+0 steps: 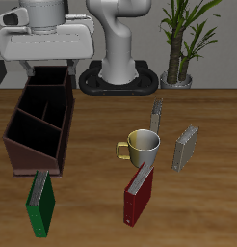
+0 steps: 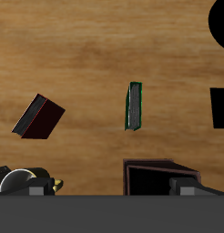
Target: Place the green book into the right desk caddy's right compartment
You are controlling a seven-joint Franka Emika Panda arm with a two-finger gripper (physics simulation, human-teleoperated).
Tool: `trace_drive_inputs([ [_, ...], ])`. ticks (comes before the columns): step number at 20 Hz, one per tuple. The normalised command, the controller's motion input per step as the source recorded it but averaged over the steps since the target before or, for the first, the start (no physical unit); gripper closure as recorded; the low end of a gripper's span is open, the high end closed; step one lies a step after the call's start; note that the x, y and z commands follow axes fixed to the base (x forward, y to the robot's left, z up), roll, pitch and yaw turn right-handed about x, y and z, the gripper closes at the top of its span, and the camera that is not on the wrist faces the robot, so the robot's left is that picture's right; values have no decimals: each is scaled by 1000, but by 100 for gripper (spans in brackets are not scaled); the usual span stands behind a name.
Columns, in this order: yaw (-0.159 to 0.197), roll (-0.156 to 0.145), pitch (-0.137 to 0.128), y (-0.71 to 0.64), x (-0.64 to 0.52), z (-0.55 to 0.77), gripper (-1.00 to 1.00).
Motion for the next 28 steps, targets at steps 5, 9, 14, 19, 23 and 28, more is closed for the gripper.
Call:
trace_drive_inputs([
  [5, -9, 8, -10, -91, 137, 36, -100],
  [9, 27, 26, 5, -157, 182, 6, -100],
  [14, 38, 7, -4, -158, 98, -18, -100],
  [19, -1, 4, 30, -168, 129, -8, -100],
  [23, -5, -25, 26, -207, 236, -28, -100],
  [28, -40, -17, -15, -120, 184, -13, -100],
])
